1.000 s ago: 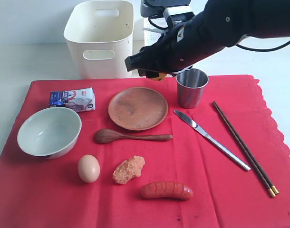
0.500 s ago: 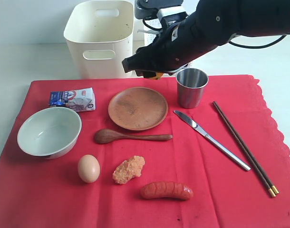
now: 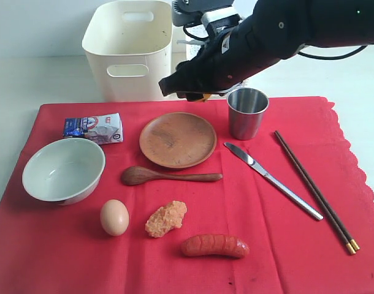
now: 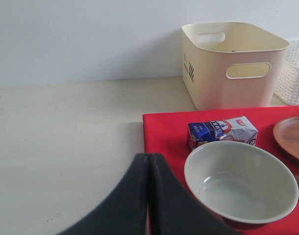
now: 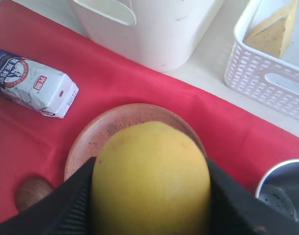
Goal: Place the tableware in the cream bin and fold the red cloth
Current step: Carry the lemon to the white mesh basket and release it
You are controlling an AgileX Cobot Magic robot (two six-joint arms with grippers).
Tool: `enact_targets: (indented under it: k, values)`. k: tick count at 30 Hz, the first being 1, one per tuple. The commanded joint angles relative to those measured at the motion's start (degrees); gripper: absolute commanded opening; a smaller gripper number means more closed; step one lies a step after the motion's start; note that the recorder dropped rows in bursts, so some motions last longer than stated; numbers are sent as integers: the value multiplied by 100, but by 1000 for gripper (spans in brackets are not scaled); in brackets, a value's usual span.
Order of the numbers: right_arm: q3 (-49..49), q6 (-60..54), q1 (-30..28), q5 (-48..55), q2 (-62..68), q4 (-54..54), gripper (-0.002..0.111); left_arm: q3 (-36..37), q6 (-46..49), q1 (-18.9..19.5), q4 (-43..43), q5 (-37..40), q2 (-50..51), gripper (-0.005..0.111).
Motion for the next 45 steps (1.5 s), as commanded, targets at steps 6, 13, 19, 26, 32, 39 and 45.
enact_targets:
  k: [6,13,19,26,32,39,45]
  values:
    - [-86,-41,-124,-520,-6,-124,0,-3,-15,5,-56,-15,-35,1]
    - [-86,-41,-468,-698,-6,-124,0,-3,-15,5,-56,-15,-35,1]
    - [-86,-30,-796,-968,-6,-111,0,-3,-15,5,-56,-15,-35,1]
    - [-86,-18,-1231,-1255,6,-111,0,-3,-15,5,-56,-15,-35,1]
    - [-86,5,-1409,-1901,232,-111,0,-3,-15,5,-56,-15,-35,1]
    - [-285,-35,-1455,-2337,714,-111,0,-3,-15,5,-56,-15,-35,1]
    - [-1241,-22,-1551,-2291,1488,-111,0,-3,-15,5,-56,-15,-35,1]
